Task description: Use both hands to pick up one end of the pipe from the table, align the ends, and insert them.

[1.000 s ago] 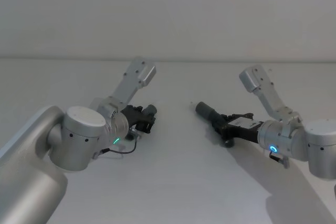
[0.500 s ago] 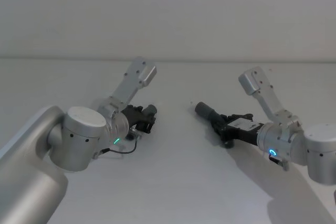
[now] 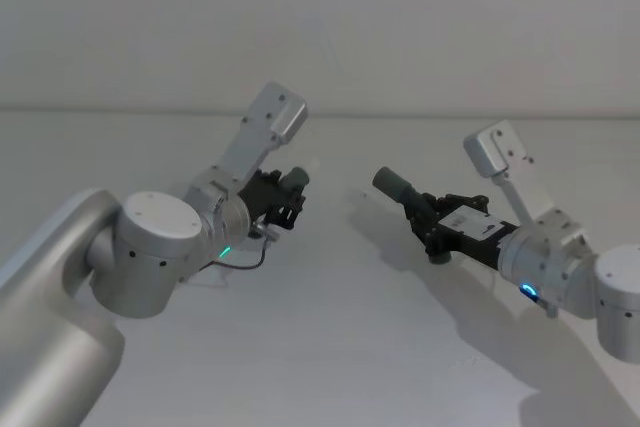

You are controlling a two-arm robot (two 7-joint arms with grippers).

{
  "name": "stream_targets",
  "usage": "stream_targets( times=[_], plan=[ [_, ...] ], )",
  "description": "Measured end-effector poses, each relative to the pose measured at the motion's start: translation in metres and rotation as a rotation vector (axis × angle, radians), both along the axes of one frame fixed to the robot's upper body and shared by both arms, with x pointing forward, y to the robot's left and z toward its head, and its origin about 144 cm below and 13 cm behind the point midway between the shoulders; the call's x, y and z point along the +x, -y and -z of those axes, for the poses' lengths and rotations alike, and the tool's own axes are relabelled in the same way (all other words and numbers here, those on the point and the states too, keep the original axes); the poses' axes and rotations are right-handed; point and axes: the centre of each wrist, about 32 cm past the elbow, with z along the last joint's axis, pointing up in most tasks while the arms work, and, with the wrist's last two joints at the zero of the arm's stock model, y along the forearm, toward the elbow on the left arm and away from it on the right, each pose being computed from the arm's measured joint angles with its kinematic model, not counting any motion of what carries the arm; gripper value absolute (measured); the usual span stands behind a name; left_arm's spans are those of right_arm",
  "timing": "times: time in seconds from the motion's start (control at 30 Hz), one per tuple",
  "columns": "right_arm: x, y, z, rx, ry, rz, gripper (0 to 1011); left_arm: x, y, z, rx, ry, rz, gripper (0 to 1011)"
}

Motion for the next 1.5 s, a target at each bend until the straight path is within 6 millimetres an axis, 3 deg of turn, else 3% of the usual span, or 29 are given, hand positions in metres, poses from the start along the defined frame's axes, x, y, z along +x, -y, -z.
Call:
stream_targets(
  times=[0.13,0.8,1.17,1.5],
  plan=[
    [-0.003,0.007,-0.002,-0.006,0.036,-0.021,262,-0.001,-0.002,-0.005,0.002,0.038,0.025,332],
    [-0.018,0.08,-0.016,-0.055,0.108,-0.255,262,0.003,-0.026,-0.019,0.018,0.114,0.21,332],
    [-0.02,0.1,-0.023,-0.063,0.121,-0.382,262,0.008,-0.04,-0.027,0.016,0.137,0.341,332],
    [-0.02,0.105,-0.031,-0.07,0.142,-0.458,262,0.011,-0.051,-0.033,0.013,0.155,0.483,332]
  ],
)
